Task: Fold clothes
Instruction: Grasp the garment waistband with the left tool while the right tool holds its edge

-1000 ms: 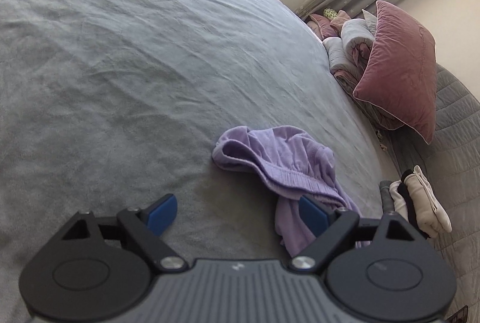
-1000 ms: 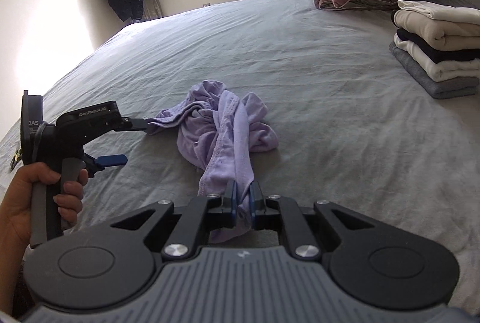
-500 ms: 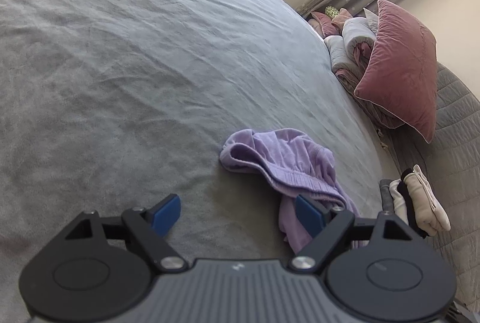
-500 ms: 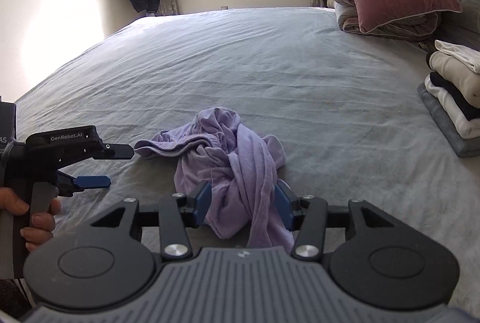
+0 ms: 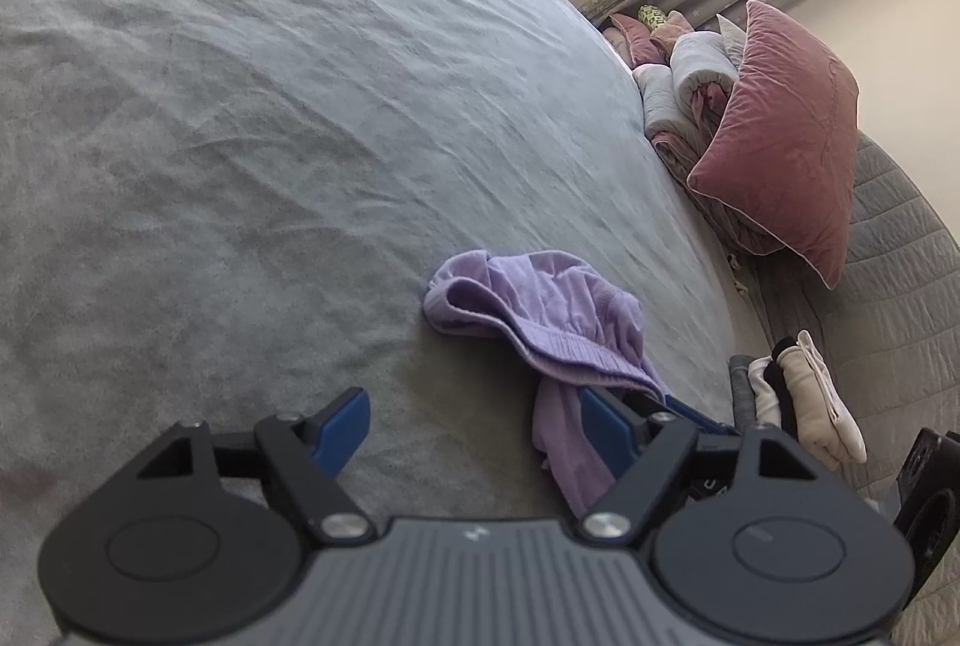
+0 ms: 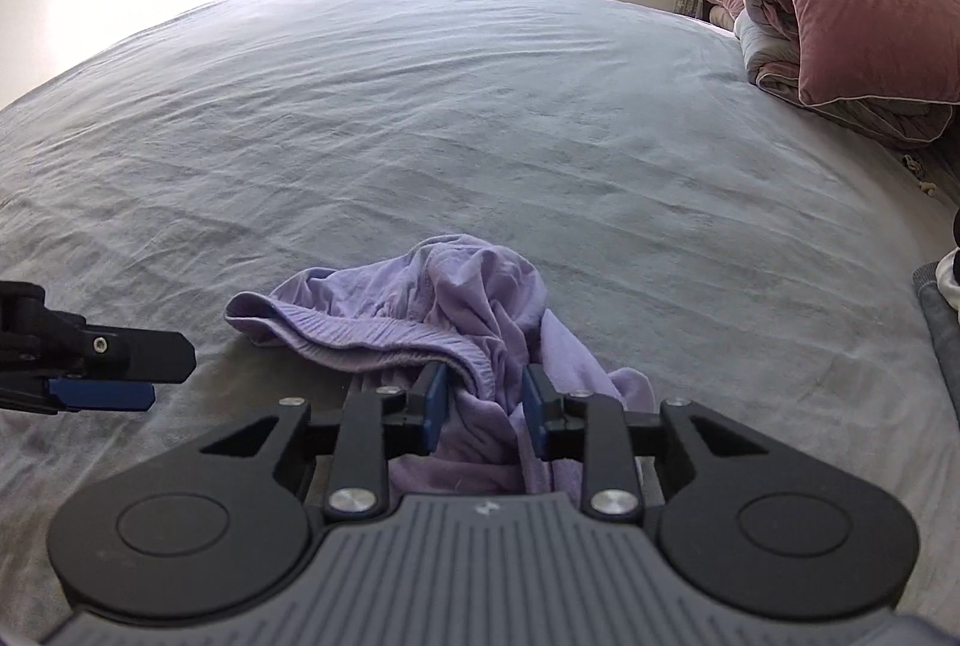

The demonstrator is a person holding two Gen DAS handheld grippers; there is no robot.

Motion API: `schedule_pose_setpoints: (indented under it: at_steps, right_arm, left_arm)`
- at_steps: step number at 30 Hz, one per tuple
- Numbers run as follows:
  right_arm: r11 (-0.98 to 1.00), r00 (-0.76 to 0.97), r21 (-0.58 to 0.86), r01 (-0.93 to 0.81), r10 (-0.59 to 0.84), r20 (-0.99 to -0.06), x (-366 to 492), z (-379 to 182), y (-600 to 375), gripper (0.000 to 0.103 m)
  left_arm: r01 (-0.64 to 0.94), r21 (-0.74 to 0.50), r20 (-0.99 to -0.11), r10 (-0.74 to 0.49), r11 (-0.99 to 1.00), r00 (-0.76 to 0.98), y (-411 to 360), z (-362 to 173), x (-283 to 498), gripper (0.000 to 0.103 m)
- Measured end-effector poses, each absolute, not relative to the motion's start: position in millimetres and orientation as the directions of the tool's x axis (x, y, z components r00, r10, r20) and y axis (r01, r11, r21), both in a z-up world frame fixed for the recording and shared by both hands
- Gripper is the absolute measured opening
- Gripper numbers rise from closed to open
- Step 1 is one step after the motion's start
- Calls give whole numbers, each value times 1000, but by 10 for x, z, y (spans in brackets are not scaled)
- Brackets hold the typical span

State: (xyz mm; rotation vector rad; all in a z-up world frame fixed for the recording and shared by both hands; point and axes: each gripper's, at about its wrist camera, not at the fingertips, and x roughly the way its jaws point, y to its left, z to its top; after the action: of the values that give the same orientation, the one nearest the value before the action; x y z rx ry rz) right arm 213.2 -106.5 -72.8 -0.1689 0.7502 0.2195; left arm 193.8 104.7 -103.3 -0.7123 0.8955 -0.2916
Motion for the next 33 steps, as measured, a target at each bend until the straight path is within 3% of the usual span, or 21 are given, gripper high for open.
schedule_pose_setpoints:
  at_steps: [4, 6, 7, 12, 22, 27, 33]
  right_arm:
    - [951, 693, -110, -288, 128, -709, 2169, -769, -970, 30]
    - [949, 694, -121, -290, 121, -709, 2176, -764, -948, 14]
    - [949, 695, -119, -291, 124, -709, 2175, -744, -937, 13]
    - [944, 703, -84, -318, 176, -689, 2078, -497, -868, 12]
    - [893, 618, 81, -442, 369, -694, 1799, -176, -537, 12]
    - [867, 575, 146, -476, 432, -695, 1723, -119, -389, 12]
    - [867, 621, 44, -497, 391, -680, 1668, -50, -179, 12]
  left_arm:
    - [-58, -683, -605, -520, 728, 602, 1034, -1031, 1937, 78]
    - [-57, -690, -600, -525, 722, 604, 1037, -1026, 1933, 78]
    - [-57, -697, -593, -530, 715, 606, 1041, -1025, 1932, 78]
    - [-54, -763, -533, -579, 644, 617, 1105, -1030, 1917, 78]
    - [7, -914, -310, -711, 405, 631, 1182, -1005, 1802, 78]
    - [-23, -937, -281, -710, 350, 645, 1264, -1050, 1715, 76]
    - [-103, -965, -249, -721, 241, 647, 1396, -1178, 1633, 76]
